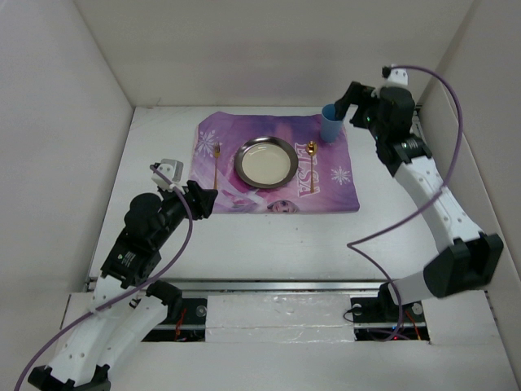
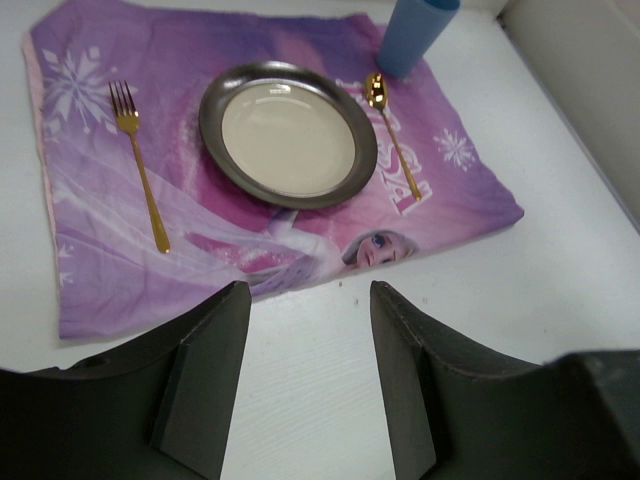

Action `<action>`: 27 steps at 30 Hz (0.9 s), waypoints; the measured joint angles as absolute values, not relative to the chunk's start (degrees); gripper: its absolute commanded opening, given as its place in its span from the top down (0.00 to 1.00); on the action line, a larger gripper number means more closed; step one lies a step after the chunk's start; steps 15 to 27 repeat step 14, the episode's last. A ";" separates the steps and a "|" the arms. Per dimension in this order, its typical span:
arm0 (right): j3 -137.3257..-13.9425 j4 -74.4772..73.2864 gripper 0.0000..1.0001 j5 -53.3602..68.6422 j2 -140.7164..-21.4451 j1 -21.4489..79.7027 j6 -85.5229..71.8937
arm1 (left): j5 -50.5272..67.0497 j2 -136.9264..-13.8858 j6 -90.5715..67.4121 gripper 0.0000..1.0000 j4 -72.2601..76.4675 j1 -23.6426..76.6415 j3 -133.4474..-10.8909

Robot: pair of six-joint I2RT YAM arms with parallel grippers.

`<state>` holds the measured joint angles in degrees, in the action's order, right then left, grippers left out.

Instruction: Set the dinner table for one person

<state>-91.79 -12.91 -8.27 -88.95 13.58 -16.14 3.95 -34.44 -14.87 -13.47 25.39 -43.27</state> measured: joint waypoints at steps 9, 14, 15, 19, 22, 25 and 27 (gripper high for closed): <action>-47.29 4.62 0.00 -9.21 -46.96 15.66 -24.91 | -3.57 -22.17 -17.39 0.49 -12.12 25.34 -43.07; -40.12 7.11 0.00 -12.29 -33.74 15.31 -26.89 | -4.75 -18.63 -18.61 0.44 -11.29 25.28 -41.65; -40.12 7.11 0.00 -12.29 -33.74 15.31 -26.89 | -4.75 -18.63 -18.61 0.44 -11.29 25.28 -41.65; -40.12 7.11 0.00 -12.29 -33.74 15.31 -26.89 | -4.75 -18.63 -18.61 0.44 -11.29 25.28 -41.65; -40.12 7.11 0.00 -12.29 -33.74 15.31 -26.89 | -4.75 -18.63 -18.61 0.44 -11.29 25.28 -41.65; -40.12 7.11 0.00 -12.29 -33.74 15.31 -26.89 | -4.75 -18.63 -18.61 0.44 -11.29 25.28 -41.65; -40.12 7.11 0.00 -12.29 -33.74 15.31 -26.89 | -4.75 -18.63 -18.61 0.44 -11.29 25.28 -41.65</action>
